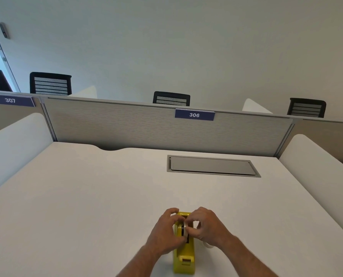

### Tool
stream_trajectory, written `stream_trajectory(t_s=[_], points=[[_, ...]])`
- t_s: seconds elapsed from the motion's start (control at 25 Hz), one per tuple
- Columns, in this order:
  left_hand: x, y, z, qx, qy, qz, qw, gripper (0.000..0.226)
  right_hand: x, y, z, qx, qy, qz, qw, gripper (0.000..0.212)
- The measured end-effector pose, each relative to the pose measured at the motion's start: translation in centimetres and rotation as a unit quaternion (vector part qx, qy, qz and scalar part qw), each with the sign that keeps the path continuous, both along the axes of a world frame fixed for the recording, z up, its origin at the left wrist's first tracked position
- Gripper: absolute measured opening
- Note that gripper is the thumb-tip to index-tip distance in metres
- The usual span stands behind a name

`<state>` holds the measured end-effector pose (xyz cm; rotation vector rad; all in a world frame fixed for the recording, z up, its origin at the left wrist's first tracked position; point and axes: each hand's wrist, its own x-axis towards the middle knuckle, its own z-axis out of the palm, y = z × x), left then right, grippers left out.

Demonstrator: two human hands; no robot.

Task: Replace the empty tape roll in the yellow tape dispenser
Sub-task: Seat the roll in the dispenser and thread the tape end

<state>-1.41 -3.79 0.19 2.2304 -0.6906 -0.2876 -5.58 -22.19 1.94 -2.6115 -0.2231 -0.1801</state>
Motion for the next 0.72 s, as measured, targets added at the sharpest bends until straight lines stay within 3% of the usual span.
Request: stream_trajectory(t_s=[0.2,0.72], points=[[-0.03,0.01,-0.04,0.001,0.002,-0.002,1.0,0.056,-0.17,0.1,-0.31,-0.029,0.004,0.011,1.0,0.04],[-0.05,-0.14,-0.1,-0.01,-0.002,0.007,1.0,0.053,-0.13,0.21,-0.32,-0.006,-0.009,0.018,1.0,0.029]])
